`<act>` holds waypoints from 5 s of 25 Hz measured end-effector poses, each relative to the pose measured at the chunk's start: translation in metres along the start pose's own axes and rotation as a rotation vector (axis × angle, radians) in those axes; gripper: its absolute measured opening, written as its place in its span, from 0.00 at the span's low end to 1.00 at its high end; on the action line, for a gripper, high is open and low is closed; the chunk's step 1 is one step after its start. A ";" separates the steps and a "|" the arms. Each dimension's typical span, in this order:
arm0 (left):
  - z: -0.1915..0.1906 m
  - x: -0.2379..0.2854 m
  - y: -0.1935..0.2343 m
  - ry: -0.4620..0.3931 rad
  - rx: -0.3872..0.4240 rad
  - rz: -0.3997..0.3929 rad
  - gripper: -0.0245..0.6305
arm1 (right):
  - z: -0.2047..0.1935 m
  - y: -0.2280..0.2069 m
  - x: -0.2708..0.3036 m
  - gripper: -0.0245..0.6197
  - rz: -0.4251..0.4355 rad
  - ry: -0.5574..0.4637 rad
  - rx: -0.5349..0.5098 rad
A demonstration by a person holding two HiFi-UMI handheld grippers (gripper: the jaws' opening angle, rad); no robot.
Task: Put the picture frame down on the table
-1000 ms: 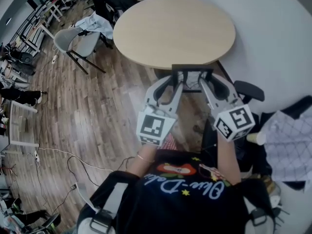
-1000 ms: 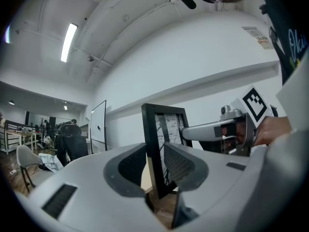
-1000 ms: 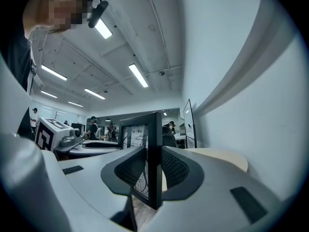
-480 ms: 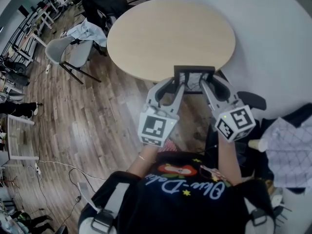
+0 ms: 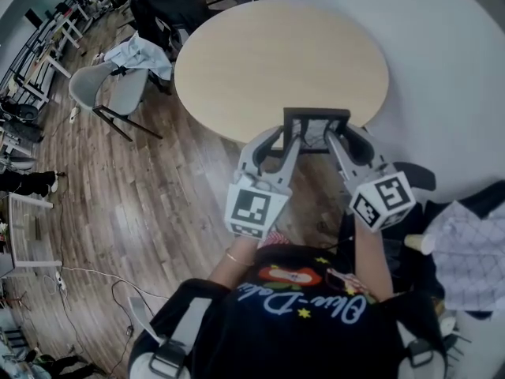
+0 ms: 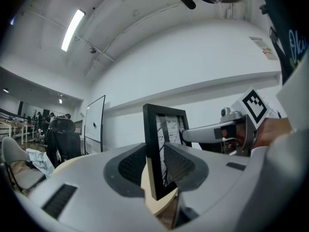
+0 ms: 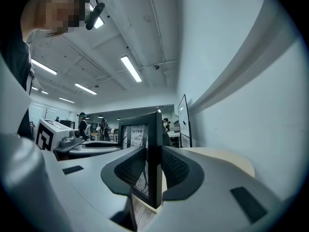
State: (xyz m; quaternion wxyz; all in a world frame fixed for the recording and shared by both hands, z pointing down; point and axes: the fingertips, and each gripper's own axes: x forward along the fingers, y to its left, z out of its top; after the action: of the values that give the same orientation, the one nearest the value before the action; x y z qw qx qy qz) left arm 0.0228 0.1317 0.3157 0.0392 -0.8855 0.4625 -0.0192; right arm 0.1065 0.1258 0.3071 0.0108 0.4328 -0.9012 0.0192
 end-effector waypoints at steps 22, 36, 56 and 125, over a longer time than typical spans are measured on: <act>-0.010 0.023 0.093 -0.018 -0.058 -0.053 0.19 | -0.001 0.007 0.092 0.15 -0.057 0.034 -0.005; -0.025 0.046 0.098 0.006 -0.032 -0.057 0.19 | -0.013 -0.014 0.106 0.15 -0.049 0.039 0.007; -0.020 0.145 0.158 0.040 0.012 0.057 0.19 | 0.002 -0.098 0.199 0.15 0.067 0.013 0.039; -0.095 0.278 0.262 0.279 -0.066 0.107 0.19 | -0.058 -0.201 0.353 0.15 0.156 0.205 0.170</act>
State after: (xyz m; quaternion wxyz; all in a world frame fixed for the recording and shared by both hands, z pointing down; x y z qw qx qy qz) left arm -0.0391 -0.2501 0.3872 -0.0534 -0.8493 0.5102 -0.1246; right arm 0.0427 -0.2725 0.3826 0.0645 0.3564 -0.9215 0.1404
